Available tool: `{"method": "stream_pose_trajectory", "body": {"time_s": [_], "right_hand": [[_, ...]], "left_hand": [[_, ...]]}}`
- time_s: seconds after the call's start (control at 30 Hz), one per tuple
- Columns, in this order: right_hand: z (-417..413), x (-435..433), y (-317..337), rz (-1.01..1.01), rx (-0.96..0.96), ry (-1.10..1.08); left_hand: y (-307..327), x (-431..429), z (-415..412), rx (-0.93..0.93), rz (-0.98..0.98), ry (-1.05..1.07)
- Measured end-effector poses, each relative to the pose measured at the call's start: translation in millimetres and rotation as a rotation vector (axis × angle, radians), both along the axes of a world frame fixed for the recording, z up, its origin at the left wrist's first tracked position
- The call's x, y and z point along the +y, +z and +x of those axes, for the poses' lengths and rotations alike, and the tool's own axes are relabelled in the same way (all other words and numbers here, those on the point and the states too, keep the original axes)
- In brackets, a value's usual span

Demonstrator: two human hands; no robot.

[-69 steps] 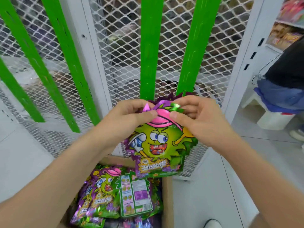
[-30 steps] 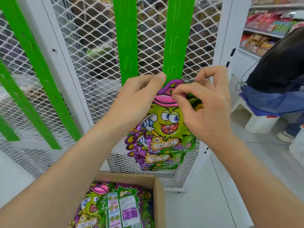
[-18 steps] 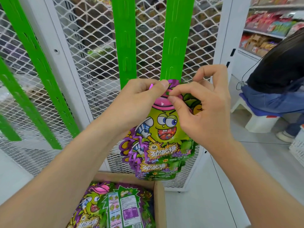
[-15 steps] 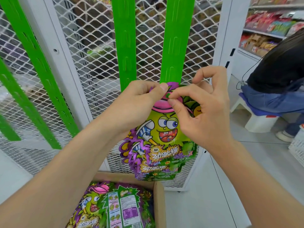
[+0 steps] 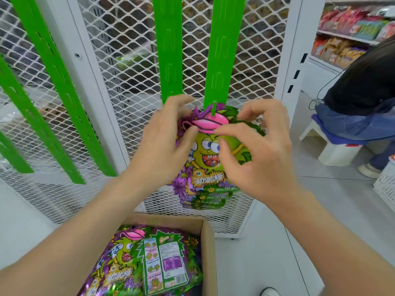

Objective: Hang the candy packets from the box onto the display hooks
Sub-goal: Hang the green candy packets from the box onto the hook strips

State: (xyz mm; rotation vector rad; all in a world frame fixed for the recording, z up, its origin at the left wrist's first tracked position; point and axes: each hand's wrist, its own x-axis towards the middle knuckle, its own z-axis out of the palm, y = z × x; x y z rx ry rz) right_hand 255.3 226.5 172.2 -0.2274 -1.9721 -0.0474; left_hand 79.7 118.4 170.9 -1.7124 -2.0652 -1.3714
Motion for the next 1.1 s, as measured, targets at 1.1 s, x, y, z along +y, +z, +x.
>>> {"method": "stream_pose_trajectory", "body": {"time_s": [1.1], "right_hand": [[-22, -24, -116, -0.589, -1.383, -0.062]], "left_hand": [[-200, -117, 11, -0.072, -0.674, 0.154]]}}
